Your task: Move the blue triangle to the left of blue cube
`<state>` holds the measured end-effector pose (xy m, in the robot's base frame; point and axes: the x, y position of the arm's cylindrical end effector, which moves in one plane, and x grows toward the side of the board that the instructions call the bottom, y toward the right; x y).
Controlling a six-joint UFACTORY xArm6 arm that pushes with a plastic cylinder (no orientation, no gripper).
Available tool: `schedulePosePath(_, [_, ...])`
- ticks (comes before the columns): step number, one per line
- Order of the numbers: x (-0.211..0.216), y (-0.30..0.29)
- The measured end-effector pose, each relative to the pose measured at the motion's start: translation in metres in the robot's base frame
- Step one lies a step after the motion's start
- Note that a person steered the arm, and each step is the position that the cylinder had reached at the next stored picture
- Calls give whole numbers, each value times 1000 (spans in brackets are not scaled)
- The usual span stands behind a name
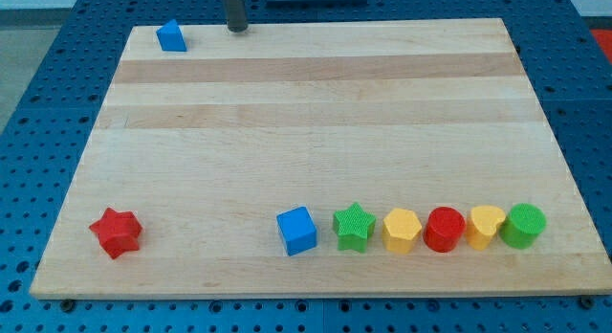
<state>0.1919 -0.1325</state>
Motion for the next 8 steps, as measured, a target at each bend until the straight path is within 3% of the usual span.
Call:
schedulePosePath(5, [0, -68])
schedulePosePath(8, [0, -151])
